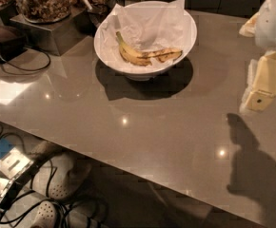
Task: Pick banana from white bowl
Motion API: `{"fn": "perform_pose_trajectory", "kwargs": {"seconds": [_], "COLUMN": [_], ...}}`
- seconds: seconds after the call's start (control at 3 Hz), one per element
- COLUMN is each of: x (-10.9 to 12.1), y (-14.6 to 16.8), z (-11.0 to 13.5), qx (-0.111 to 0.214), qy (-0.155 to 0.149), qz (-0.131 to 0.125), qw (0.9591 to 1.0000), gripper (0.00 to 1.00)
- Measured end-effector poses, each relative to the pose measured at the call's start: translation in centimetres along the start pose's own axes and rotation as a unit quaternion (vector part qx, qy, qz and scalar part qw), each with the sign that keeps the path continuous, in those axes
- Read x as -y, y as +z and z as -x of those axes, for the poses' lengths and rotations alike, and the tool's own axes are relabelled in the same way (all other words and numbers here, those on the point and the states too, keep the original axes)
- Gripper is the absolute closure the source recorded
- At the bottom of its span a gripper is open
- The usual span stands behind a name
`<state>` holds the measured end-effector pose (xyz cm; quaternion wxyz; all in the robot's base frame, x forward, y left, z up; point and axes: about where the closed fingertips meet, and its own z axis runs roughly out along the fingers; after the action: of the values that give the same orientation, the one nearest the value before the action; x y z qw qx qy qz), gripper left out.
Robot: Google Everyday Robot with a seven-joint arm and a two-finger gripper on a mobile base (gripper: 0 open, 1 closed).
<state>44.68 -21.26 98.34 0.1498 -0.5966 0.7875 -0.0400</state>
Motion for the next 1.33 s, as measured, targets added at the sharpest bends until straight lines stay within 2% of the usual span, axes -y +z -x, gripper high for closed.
{"fn": "perform_pose_trajectory", "kwargs": {"seconds": [0.33,1.0,1.33], "x": [4.6,5.8,6.9], "y": [0.9,1.0,1.2], "z": [4.5,6.2,8.6], "qx": [-0.035,-0.010,0.003], "qy": [-0.011,-0.021,-0.033], "qz": [0.012,-0.007,0.006], "qw": [0.9992,0.9997,0.9994], "gripper": [0.00,0.00,0.00]}}
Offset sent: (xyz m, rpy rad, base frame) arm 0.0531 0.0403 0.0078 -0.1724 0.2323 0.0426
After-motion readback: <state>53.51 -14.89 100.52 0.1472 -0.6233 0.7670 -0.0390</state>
